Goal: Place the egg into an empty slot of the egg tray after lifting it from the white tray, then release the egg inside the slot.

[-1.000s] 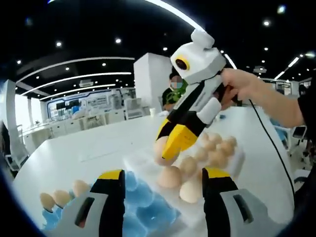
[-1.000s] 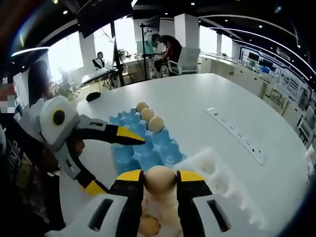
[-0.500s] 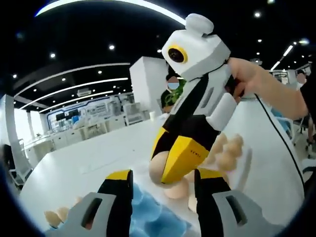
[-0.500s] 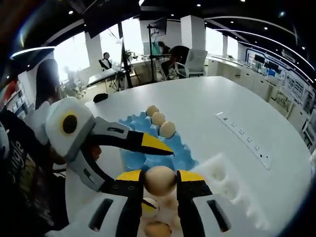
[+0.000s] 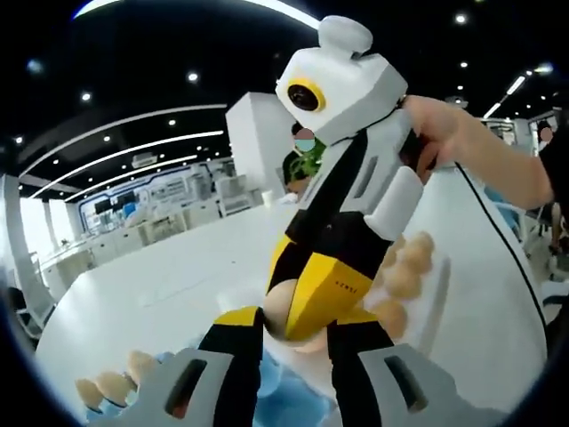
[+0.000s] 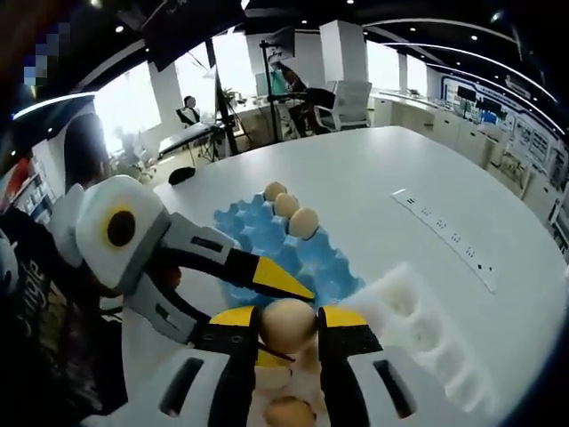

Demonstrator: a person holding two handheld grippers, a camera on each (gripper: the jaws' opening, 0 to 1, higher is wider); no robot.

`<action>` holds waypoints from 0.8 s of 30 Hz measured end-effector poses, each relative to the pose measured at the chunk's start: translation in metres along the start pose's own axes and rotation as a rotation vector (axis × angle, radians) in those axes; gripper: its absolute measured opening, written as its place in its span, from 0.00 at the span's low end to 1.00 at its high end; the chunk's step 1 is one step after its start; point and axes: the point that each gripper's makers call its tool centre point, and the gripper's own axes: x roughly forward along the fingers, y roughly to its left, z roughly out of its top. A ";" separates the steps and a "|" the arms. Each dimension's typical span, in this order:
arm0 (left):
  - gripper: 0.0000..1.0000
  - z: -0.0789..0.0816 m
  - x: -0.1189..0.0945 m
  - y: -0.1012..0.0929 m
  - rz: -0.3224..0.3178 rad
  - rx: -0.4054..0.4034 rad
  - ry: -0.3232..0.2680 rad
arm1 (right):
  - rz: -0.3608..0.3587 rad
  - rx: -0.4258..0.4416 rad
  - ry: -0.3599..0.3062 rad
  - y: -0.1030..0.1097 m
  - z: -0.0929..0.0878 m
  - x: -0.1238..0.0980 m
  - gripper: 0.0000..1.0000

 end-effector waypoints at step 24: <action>0.28 -0.003 0.007 0.003 -0.007 -0.082 -0.016 | 0.083 0.151 -0.386 -0.005 0.000 -0.025 0.44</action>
